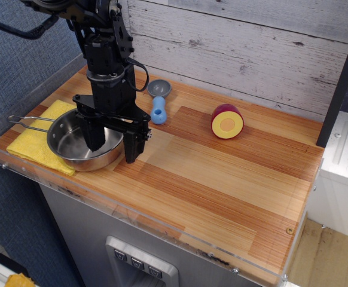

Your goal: Move the spoon right to in front of the red and yellow object.

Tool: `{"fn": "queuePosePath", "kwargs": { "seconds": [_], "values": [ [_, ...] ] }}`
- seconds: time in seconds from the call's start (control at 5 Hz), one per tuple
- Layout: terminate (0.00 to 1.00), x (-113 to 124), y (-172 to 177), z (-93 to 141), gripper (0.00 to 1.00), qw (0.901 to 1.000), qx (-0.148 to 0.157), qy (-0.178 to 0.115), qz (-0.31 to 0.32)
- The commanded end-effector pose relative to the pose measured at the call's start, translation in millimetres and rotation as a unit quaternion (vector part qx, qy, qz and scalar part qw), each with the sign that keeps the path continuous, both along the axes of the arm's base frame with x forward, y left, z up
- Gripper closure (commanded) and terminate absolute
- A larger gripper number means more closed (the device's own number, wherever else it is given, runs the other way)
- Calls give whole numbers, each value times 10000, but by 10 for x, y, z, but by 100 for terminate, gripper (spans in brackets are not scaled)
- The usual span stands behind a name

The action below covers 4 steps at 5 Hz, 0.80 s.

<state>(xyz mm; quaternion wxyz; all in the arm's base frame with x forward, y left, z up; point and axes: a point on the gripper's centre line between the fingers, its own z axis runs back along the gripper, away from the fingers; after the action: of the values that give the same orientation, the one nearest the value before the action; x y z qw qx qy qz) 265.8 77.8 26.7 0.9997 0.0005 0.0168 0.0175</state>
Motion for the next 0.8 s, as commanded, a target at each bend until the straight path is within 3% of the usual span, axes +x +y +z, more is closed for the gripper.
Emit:
{"fn": "queuePosePath", "kwargs": {
  "seconds": [0.0, 0.2, 0.6],
  "values": [
    [0, 0, 0, 0, 0, 10000, 0, 0, 0],
    [0, 28, -24, -218, 0, 9994, -136, 280, -162],
    [0, -14, 59, 553, 0, 9989, 103, -452, 63]
  ]
}}
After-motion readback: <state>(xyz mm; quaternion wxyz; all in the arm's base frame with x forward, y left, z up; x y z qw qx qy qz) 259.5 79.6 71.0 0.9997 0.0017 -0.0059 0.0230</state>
